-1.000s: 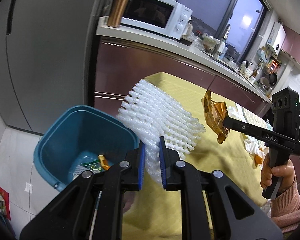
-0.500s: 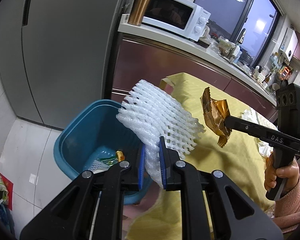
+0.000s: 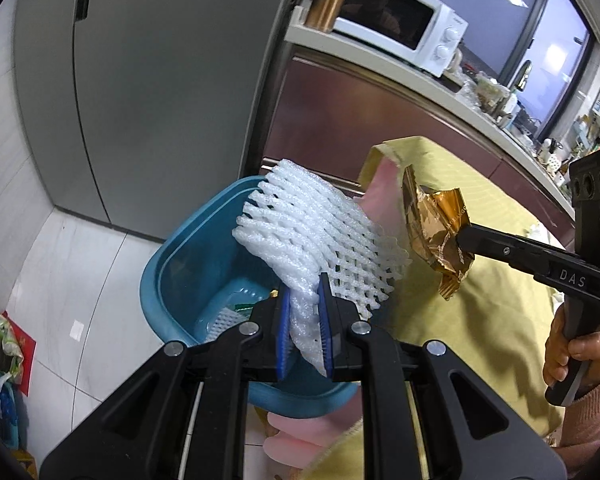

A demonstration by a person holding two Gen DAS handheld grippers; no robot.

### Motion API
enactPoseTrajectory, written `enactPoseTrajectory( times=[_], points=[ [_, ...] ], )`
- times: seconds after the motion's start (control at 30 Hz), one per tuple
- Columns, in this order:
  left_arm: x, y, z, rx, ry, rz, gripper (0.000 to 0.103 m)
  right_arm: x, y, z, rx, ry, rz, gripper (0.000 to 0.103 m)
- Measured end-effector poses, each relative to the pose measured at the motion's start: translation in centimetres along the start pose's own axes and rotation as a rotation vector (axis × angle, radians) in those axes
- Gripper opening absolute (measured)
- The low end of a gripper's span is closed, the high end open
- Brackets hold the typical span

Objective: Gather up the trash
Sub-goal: 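Carry the foam net with the left gripper to the blue bin while the right gripper carries the gold packet, then open both grippers to drop the foam net and gold packet into the bin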

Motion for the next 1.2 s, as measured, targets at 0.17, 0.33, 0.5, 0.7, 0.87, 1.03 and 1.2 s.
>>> enactPoseTrajectory(
  times=[0.17, 0.33, 0.5, 0.7, 0.87, 1.03, 1.2],
  points=[
    [-1.9, 0.0, -1.4, 0.015, -0.032, -0.032, 0.013, -1.9, 0.3, -0.3, 0.011, 0.014, -0.048, 0.012],
    [-4.3, 0.0, -2.4, 0.027, -0.061, -0.072, 0.013, -3.7, 0.4, -0.3, 0.024, 0.042, -0.09, 0.013],
    [-6.6, -0.1, -2.7, 0.026, -0.075, -0.105, 0.013, -5.2, 0.6, 0.1, 0.029, 0.067, -0.13, 0.015],
    [-8.9, -0.4, -2.7, 0.027, -0.088, -0.133, 0.014, -6.4, 0.6, 0.0, 0.039, 0.096, -0.162, 0.02],
    [-10.8, -0.7, -2.4, 0.041, -0.088, -0.158, 0.018, -6.8, 0.5, -0.5, 0.051, 0.114, -0.166, 0.026],
    [-12.1, -0.4, -2.4, 0.049, -0.095, -0.185, 0.022, -6.7, 0.5, -0.7, 0.054, 0.125, -0.163, 0.029],
    [-12.4, -0.4, -2.6, 0.052, -0.107, -0.183, 0.028, -6.7, 0.4, -0.8, 0.058, 0.12, -0.156, 0.034]
  ],
)
Point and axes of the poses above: each gripper's, at about its wrist camera, not at the fingertips, and x roughly against the way its jaws point, z to its right, y to its underside, the point moved 10 cm from there along -x, roughly the way its jaws point, and after that the axes turned 6 degrees about -y, right-handed, at the moved point
